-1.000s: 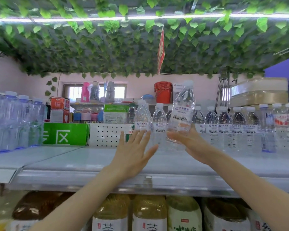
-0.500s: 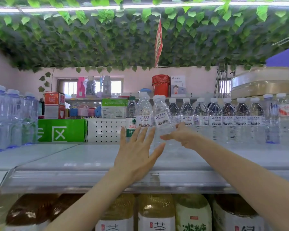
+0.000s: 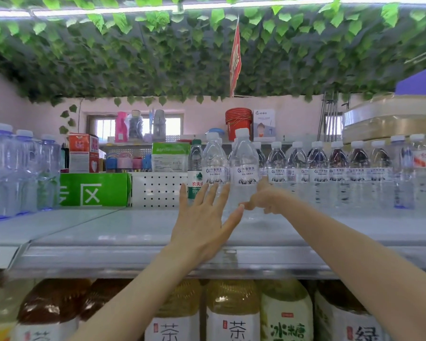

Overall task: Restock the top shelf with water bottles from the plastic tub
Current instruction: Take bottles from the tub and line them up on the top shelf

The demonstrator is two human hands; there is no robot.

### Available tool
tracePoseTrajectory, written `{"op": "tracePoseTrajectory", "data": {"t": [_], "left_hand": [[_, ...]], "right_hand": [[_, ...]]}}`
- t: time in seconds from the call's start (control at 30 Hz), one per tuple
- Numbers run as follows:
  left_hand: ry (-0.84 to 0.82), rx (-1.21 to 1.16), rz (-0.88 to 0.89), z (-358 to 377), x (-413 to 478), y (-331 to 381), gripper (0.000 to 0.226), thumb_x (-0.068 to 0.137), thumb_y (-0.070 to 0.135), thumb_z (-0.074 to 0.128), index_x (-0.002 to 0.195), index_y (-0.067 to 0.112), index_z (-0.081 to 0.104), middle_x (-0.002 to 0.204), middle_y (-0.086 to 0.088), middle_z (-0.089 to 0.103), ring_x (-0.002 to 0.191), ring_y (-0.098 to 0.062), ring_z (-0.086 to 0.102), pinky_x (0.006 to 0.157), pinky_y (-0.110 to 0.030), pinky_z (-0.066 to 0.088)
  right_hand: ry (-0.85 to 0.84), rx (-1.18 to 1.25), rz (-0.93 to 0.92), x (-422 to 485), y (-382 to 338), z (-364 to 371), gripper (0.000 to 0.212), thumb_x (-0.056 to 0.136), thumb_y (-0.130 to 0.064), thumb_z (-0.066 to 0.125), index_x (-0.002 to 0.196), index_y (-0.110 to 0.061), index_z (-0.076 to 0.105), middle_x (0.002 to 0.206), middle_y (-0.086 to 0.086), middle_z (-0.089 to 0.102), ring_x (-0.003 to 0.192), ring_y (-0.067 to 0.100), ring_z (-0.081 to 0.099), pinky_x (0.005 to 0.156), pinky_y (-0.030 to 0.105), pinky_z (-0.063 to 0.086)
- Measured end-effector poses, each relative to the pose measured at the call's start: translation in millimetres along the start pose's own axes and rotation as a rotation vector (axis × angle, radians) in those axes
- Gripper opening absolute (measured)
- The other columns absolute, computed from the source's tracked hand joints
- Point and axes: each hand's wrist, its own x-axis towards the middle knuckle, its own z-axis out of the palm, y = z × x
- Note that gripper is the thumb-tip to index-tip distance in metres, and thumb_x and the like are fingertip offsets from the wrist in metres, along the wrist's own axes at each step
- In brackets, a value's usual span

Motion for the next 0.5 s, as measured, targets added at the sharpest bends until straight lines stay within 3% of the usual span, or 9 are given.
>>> {"op": "tracePoseTrajectory", "data": {"t": [0.1,0.23,0.37,0.43,0.5], "left_hand": [[-0.003,-0.004,-0.004,1.0,0.5,-0.6,0.084,0.071,0.068,-0.021,0.147,0.033,-0.012,0.159,0.006,-0.001,0.145,-0.012,-0.008,0.108,-0.048,-0.023],[0.001,0.002,-0.01,2.2,1.6,-0.7,0.086,0.07,0.068,-0.02,0.148,0.034,-0.009,0.159,0.007,0.003,0.145,-0.013,-0.004,0.11,-0.049,-0.021],[0.004,-0.002,-0.018,2.5,1.2,-0.4,0.086,0.07,0.067,-0.02,0.149,0.034,-0.007,0.159,0.007,0.004,0.145,-0.012,-0.002,0.111,-0.049,-0.018],[0.005,-0.002,-0.02,2.7,0.9,-0.2,0.086,0.07,0.067,-0.02,0.149,0.034,-0.006,0.159,0.008,0.005,0.145,-0.012,-0.001,0.11,-0.049,-0.018],[0.009,0.001,-0.022,3.0,1.2,-0.3,0.086,0.071,0.067,-0.019,0.149,0.034,-0.005,0.159,0.008,0.006,0.145,-0.013,0.0,0.11,-0.049,-0.018]], "right_hand": [[0.034,0.076,0.046,13.4,4.2,2.8,0.086,0.089,-0.022,0.065,0.147,-0.001,0.006,0.153,0.016,0.024,0.134,0.036,0.036,0.107,0.041,0.035],[0.113,0.007,-0.039,24.1,7.8,13.4,0.094,0.083,-0.026,0.072,0.148,-0.001,0.008,0.15,0.015,0.032,0.134,0.034,0.037,0.107,0.039,0.035],[0.118,-0.013,-0.15,44.7,16.8,22.2,0.102,0.069,-0.039,0.081,0.147,-0.006,0.022,0.146,0.011,0.041,0.132,0.031,0.04,0.107,0.043,0.037],[0.125,-0.084,-0.196,56.8,23.2,24.4,0.111,0.065,-0.045,0.082,0.148,-0.009,0.019,0.147,0.012,0.04,0.132,0.03,0.041,0.107,0.045,0.037],[0.173,-0.171,-0.244,31.4,18.6,20.9,0.116,0.071,-0.038,0.08,0.151,-0.011,0.0,0.155,0.014,0.022,0.139,0.032,0.029,0.112,0.047,0.03]]}}
